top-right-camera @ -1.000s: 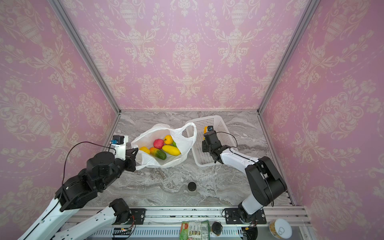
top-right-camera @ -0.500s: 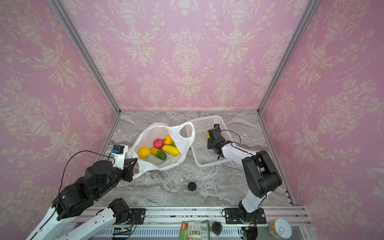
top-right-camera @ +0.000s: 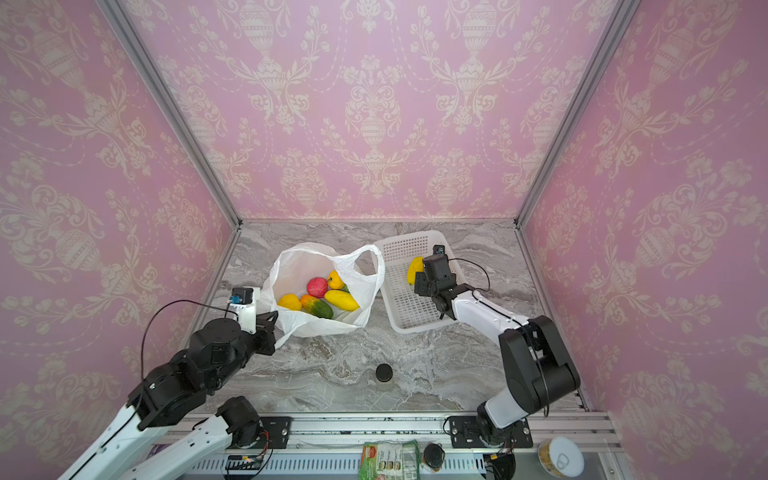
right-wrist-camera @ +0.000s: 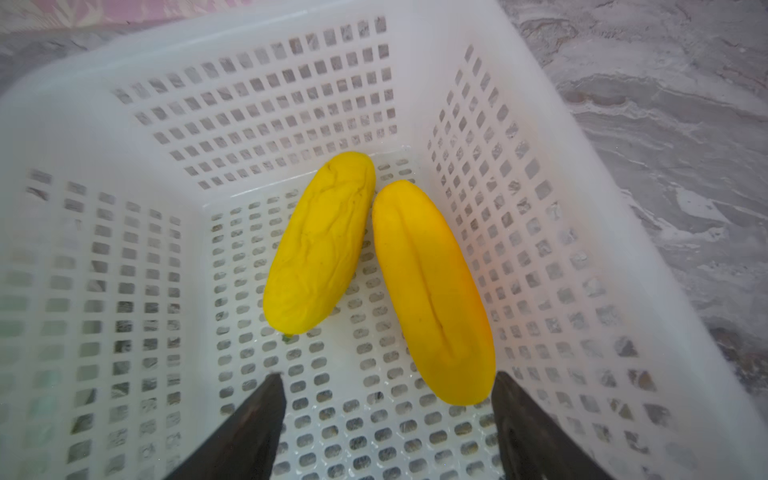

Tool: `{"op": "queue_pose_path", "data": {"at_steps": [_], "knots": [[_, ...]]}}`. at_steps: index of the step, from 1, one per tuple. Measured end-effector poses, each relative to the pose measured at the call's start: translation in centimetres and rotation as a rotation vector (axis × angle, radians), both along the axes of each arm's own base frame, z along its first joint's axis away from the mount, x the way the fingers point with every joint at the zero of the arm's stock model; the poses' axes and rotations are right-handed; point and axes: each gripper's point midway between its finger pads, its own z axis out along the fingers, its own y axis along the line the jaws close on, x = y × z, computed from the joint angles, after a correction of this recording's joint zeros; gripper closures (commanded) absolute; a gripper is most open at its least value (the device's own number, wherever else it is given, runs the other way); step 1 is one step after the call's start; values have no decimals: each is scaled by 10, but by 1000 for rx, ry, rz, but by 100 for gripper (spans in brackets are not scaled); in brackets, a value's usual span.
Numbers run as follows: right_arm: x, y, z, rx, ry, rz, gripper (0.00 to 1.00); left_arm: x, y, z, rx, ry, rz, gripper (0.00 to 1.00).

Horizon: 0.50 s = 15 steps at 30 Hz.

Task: Untie the knot of the plastic bag and take out the fruit
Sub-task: 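Move the right gripper back into the bag above the remaining fruits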

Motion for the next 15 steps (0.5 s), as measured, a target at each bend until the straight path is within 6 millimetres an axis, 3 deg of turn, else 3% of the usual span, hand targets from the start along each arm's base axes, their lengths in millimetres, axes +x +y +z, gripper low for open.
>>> {"op": "queue_pose_path", "data": {"at_steps": [2,4,9,12,15], "knots": [[-12,9,27,26,-79,40,30,2,0,-29,57,59,7,100],[-26,27,57,49,-167,105,33,4,2,-38,94,88,21,100],[-75,95,129,90,-379,366,42,3,5,-16,26,3,29,100],[-112,143,147,85,-449,550,45,0,9,0,-22,-57,35,100],[-148,187,150,85,-472,729,51,0,8,2,-29,-66,36,100]]}}
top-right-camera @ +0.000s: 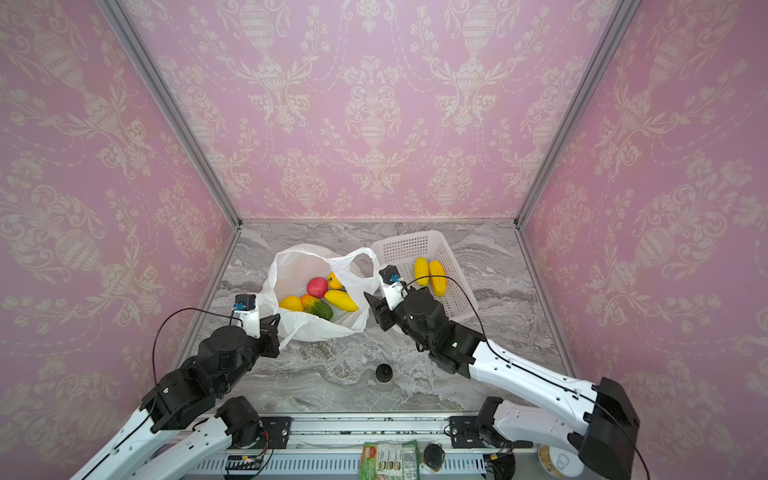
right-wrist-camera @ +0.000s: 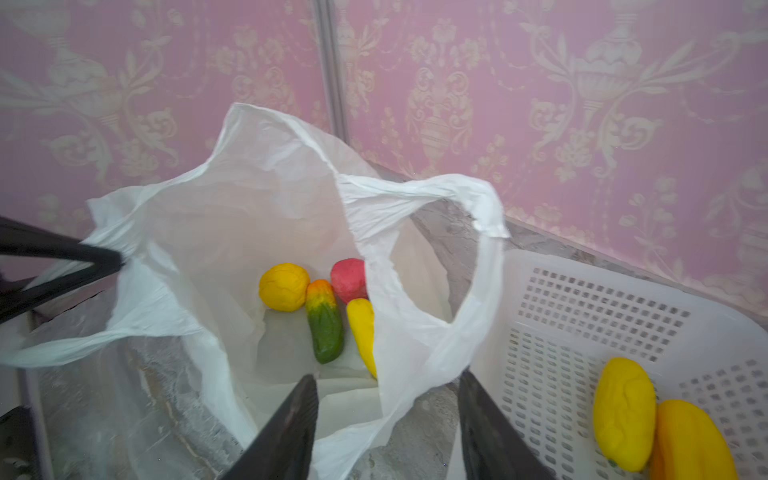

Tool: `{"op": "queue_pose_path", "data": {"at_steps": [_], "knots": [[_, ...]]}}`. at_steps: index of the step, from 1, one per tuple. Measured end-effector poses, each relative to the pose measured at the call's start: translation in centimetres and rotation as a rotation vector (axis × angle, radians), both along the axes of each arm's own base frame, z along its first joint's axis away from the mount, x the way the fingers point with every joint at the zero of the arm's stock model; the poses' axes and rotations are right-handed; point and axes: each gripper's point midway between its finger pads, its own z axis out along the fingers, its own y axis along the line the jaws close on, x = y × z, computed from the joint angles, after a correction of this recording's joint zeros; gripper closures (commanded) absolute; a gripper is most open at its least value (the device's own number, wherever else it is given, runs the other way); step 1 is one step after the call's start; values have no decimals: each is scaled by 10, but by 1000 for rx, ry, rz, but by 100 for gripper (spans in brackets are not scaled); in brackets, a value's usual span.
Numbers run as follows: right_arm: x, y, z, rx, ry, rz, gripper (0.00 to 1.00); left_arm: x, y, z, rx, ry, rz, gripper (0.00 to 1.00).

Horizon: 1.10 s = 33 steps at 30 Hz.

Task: Untie the knot of the plastic bag and take out the fruit
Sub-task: 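Move the right gripper back into the bag above the remaining fruits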

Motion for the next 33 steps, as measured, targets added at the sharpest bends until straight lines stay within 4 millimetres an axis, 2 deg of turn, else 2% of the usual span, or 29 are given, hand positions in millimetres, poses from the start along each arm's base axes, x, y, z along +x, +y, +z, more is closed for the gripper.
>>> {"op": "queue_pose_path", "data": {"at_steps": [2,4,7,9,14,18,22,26,28,33], "knots": [[-11,25,-1,-9,-1,76,55,1,-1,-1,5,5,0,100],[-9,46,-7,-24,15,110,60,2,-2,-4,12,14,-1,100],[10,74,-30,-78,66,96,65,1,-5,-6,19,23,-15,100],[25,90,-51,-117,113,76,65,0,-8,-6,20,22,-29,100],[51,106,-106,-212,243,25,64,-3,-8,-2,7,5,-37,100],[60,116,-131,-246,308,15,59,-5,-8,-2,2,-3,-40,100],[51,124,-144,-246,351,67,47,-3,-4,-8,14,-6,-19,100],[35,136,-147,-231,348,140,43,-3,1,-27,42,5,4,100],[25,142,-150,-237,347,186,37,-4,3,-34,45,9,5,100],[5,159,-162,-250,352,298,22,-9,7,-23,-3,-43,6,100]]}}
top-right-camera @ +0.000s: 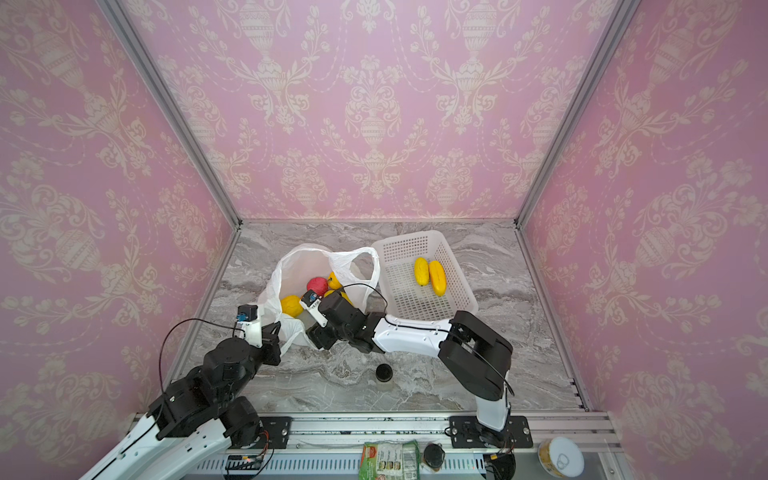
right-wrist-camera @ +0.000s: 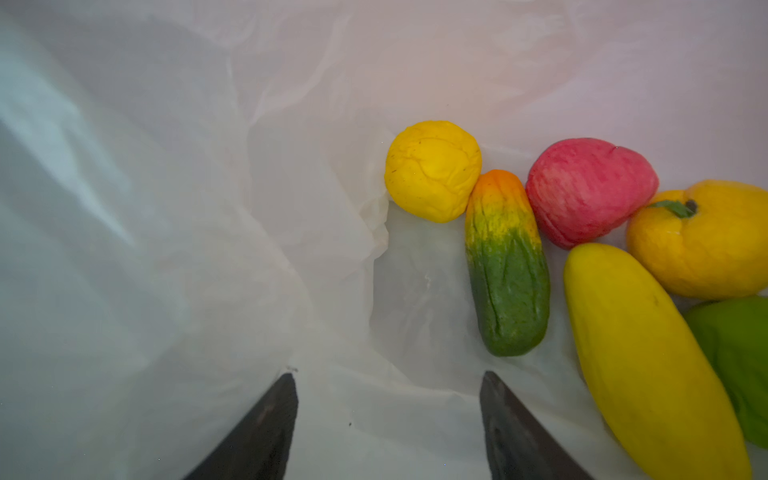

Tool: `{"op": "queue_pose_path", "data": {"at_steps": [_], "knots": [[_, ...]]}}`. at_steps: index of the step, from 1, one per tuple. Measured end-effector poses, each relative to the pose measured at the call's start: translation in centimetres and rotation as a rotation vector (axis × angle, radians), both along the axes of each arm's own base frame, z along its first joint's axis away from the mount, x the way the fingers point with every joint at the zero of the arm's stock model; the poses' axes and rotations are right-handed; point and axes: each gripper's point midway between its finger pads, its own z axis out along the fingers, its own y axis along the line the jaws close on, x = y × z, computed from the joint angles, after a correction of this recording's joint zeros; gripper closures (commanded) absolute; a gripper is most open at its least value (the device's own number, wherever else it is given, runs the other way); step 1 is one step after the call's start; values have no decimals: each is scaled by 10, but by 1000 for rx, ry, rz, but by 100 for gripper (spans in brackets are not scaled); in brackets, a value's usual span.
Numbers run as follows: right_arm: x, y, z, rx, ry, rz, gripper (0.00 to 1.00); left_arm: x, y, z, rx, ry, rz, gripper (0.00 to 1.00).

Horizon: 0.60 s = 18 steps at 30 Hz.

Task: Untie the knot of the plastic bag and take out the fruit
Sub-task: 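Move the right gripper back into the bag above the remaining fruits, then lower the right gripper onto the orange-green cucumber-like fruit and grasp it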

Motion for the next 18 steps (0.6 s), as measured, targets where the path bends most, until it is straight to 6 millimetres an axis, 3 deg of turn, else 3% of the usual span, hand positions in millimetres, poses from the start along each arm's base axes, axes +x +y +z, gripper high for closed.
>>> {"op": "queue_pose_path", "data": {"at_steps": [8,13,18], "knots": [[-24,13,-40,-106,-16,109,6,-1,1,6,-21,-23,0,100],[-53,31,-63,-174,-47,190,5,-1,4,6,-12,-23,15,100],[-38,43,-80,-236,-85,155,7,4,3,5,20,3,26,100]]}}
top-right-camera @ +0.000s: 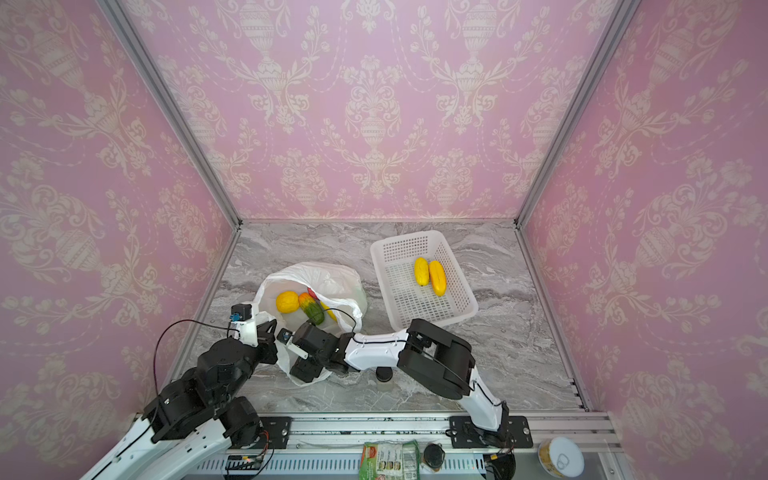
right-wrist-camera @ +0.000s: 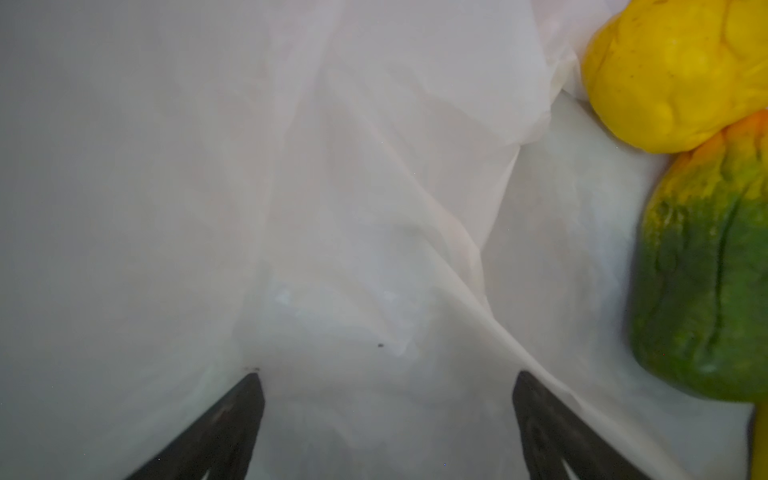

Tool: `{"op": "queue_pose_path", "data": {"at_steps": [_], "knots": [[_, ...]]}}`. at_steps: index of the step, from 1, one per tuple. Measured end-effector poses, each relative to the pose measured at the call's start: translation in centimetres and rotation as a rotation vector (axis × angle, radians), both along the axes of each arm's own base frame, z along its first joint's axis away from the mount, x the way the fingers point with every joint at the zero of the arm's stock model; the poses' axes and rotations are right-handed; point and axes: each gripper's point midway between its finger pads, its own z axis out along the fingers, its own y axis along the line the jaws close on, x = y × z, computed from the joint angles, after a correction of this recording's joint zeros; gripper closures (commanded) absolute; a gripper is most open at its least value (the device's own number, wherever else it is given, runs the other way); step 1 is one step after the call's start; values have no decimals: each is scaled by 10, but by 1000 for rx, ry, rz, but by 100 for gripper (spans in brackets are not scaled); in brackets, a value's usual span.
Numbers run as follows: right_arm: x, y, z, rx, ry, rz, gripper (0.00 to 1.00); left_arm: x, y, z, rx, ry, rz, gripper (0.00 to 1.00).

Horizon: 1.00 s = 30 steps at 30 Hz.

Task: Untie the knot of the plastic bag and take out the fruit
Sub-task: 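Lower the right gripper onto the orange-green cucumber-like fruit and grasp it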

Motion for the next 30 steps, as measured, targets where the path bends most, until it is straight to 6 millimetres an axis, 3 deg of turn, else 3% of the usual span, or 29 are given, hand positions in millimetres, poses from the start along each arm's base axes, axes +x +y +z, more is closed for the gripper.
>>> {"op": "queue_pose_path", "data": {"at_steps": [6,13,16,21,30], "knots": [[21,-14,3,-32,-72,-89,11,6,-5,-12,55,55,-2,100],[55,-38,53,44,-145,-229,26,0,-1,3,2,-5,-7,100],[77,-42,61,52,-157,-295,26,-1,-1,4,-5,-12,-8,100],[103,-34,53,30,-165,-353,24,0,-2,2,3,-2,-10,100],[126,-20,19,-27,-120,-374,21,1,-3,-1,12,9,-13,100]]}}
